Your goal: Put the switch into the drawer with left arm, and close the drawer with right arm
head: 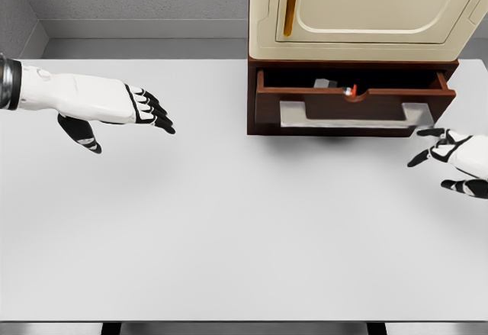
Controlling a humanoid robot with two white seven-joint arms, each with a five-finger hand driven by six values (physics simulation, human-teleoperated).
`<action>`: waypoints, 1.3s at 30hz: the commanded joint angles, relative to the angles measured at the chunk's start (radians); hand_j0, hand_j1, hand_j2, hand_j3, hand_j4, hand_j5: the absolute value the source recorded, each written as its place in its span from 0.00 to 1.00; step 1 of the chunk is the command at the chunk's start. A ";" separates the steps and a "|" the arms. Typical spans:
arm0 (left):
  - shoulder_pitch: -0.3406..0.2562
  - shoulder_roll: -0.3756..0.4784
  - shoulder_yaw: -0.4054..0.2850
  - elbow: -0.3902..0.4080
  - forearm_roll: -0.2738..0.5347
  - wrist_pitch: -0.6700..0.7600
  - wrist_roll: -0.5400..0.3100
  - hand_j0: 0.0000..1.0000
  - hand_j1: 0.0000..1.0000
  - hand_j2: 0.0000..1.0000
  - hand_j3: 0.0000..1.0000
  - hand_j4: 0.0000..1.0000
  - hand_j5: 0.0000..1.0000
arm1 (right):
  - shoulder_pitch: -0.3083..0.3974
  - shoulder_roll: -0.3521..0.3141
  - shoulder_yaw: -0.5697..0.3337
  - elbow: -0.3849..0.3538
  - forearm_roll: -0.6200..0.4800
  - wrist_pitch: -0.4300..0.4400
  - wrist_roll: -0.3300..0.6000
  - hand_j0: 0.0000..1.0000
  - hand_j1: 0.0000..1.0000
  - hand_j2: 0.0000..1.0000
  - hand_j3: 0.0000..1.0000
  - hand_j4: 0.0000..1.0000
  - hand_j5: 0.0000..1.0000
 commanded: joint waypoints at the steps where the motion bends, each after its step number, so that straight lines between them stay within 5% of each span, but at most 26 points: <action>1: 0.000 -0.002 0.000 0.002 0.005 0.001 0.000 1.00 1.00 1.00 1.00 1.00 1.00 | -0.002 0.006 0.030 -0.017 -0.107 -0.006 -0.006 0.71 0.71 0.71 0.71 0.71 0.71; 39: 0.000 -0.002 0.000 0.013 0.005 0.001 0.000 1.00 1.00 1.00 1.00 1.00 1.00 | -0.127 0.003 0.094 0.011 -0.086 -0.006 -0.006 0.71 0.71 0.71 0.71 0.71 0.71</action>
